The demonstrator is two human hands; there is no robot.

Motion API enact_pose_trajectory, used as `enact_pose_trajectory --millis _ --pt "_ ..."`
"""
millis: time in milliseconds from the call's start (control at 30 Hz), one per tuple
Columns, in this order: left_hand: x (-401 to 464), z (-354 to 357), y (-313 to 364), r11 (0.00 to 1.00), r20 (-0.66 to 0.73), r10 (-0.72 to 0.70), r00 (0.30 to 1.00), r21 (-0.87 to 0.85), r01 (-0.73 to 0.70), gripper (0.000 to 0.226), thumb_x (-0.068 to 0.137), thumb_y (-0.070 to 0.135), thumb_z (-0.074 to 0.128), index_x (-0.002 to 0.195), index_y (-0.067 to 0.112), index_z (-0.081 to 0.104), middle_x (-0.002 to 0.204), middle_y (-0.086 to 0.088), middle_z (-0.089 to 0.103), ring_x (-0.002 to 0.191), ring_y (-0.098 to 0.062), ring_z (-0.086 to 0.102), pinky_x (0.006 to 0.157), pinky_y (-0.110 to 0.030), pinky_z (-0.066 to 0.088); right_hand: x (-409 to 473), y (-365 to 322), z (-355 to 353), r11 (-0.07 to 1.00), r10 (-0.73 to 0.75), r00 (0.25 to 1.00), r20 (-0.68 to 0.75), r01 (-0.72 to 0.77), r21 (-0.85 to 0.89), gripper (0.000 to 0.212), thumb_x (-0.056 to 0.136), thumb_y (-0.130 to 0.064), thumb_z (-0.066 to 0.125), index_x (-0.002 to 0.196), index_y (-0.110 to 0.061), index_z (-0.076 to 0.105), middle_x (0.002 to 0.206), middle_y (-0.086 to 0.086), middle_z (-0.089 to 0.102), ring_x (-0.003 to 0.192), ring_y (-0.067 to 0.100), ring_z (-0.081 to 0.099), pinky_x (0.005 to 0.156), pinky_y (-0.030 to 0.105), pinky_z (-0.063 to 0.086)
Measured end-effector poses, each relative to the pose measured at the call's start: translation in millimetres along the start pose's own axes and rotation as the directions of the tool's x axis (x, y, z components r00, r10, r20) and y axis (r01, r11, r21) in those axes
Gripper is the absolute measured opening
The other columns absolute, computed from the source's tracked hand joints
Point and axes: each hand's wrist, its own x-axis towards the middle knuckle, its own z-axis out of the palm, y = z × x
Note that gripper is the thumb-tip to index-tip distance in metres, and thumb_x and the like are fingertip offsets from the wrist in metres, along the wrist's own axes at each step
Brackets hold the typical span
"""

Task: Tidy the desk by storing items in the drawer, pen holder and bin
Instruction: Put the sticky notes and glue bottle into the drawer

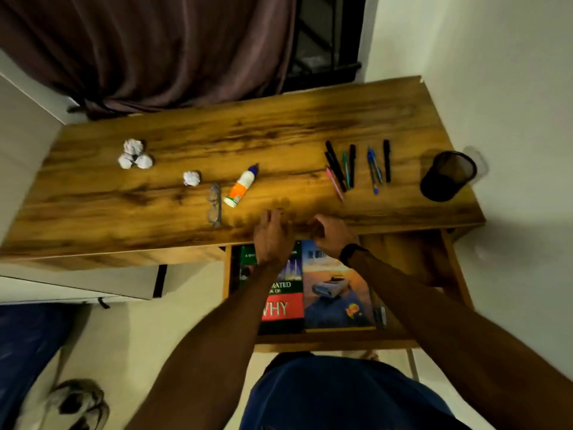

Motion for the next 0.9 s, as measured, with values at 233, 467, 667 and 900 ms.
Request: enact_pose_trajectory --millis 233,467,667,900 --pt "51 -59 -107 0.980 -0.156 -0.187 0.970 0.035 0.194 0.041 0.079 0.022 0.051 0.117 0.006 0.055 0.110 -0.020 0.056 0.098 -0.038 0.056 0.079 -0.044 0.046 82 -93 40 0.993 0.116 0.993 0.007 -0.116 0.019 0.051 0.090 -0.041 0.060 0.131 -0.014 0.046 0.126 0.010 0.057 0.113 0.027 0.056 0.090 0.038 0.048" --pt "65 -50 -211 0.952 0.226 -0.299 0.927 0.139 0.273 0.073 0.096 0.035 0.041 0.154 0.009 0.006 0.162 -0.014 0.010 0.148 -0.033 0.013 0.120 -0.049 0.013 154 -152 75 0.947 0.308 0.946 -0.103 -0.295 0.125 0.066 0.089 -0.041 0.062 0.142 -0.013 0.033 0.142 0.014 0.045 0.125 0.032 0.050 0.097 0.042 0.045" --pt "50 -39 -235 0.978 0.282 -0.197 0.939 0.120 0.169 0.072 0.094 0.048 0.011 0.155 0.013 -0.003 0.163 -0.008 -0.005 0.151 -0.026 -0.006 0.119 -0.048 -0.002 184 -173 97 0.951 0.273 0.962 -0.007 -0.271 -0.150 0.062 0.095 -0.043 0.050 0.150 -0.033 0.023 0.158 0.021 0.008 0.139 0.040 0.030 0.106 0.049 0.041" --pt "50 -40 -237 0.985 0.253 -0.158 0.955 0.114 0.133 0.068 0.098 0.048 0.015 0.155 0.015 0.000 0.163 -0.008 -0.002 0.151 -0.026 -0.004 0.120 -0.049 -0.001 173 -163 104 0.908 0.269 0.955 -0.125 -0.294 -0.298 0.034 0.092 -0.025 0.053 0.122 -0.011 0.046 0.127 0.022 0.040 0.114 0.037 0.045 0.082 0.040 0.045"
